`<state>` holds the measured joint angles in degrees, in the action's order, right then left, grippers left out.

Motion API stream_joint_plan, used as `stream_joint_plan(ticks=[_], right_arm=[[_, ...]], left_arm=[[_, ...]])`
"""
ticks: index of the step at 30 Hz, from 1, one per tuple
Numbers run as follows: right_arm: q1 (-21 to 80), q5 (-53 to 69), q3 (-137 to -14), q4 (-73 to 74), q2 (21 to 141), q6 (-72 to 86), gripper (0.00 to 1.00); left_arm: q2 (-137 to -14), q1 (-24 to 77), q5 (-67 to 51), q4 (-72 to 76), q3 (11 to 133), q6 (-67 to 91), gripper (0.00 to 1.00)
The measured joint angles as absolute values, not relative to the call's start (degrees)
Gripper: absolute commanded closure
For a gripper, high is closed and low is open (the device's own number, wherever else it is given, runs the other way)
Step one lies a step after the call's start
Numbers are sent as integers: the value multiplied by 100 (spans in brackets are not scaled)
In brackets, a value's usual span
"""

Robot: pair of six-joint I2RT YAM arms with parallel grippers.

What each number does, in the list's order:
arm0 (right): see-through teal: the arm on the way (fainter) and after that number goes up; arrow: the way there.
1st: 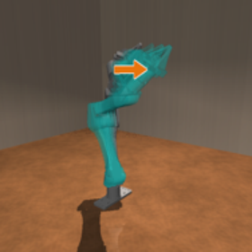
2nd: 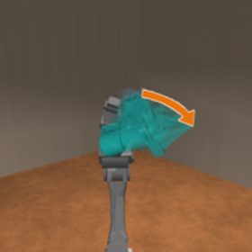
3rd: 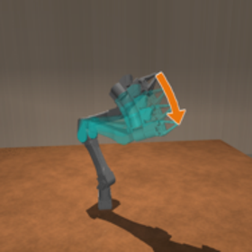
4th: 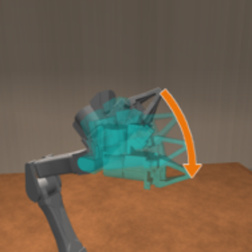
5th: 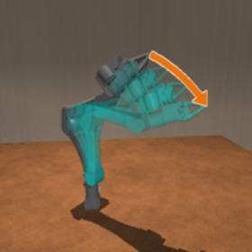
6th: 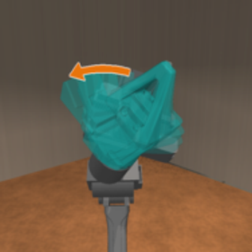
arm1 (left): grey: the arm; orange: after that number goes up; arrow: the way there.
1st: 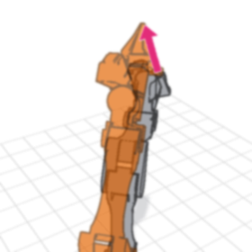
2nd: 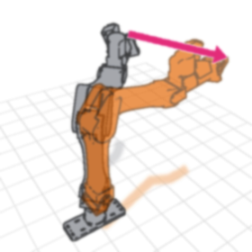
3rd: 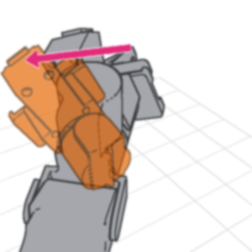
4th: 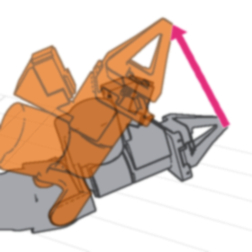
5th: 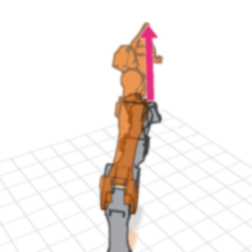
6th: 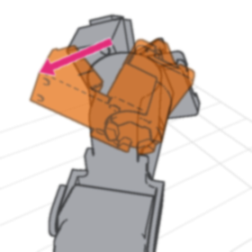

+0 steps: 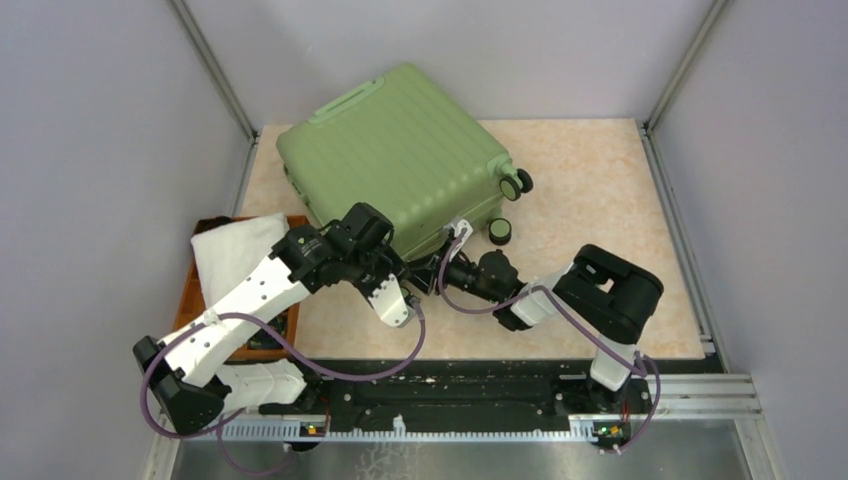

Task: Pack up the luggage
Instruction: Zip the luggage at the center of the board.

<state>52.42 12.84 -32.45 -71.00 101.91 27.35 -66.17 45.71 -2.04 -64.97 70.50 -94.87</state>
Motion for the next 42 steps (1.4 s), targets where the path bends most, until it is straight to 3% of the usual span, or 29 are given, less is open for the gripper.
stream_joint_plan(ticks=[17, 24, 30, 42], right_arm=[[5282, 1059, -3433, -7507, 10698, 2777, 70], [5328, 958, -3411, -7594, 10737, 2773, 67], [5376, 888, -3391, -7537, 10678, 2779, 56], [5422, 370, -2738, -6921, 10497, 2622, 55]], left_arm=[[-6617, 4571, -163, -6528, 7050, -9526, 93], [-6617, 4571, -163, -6530, 7050, -9529, 93], [-6617, 4571, -161, -6532, 7050, -9531, 94], [-6615, 4582, -154, -6532, 7050, -9531, 94]])
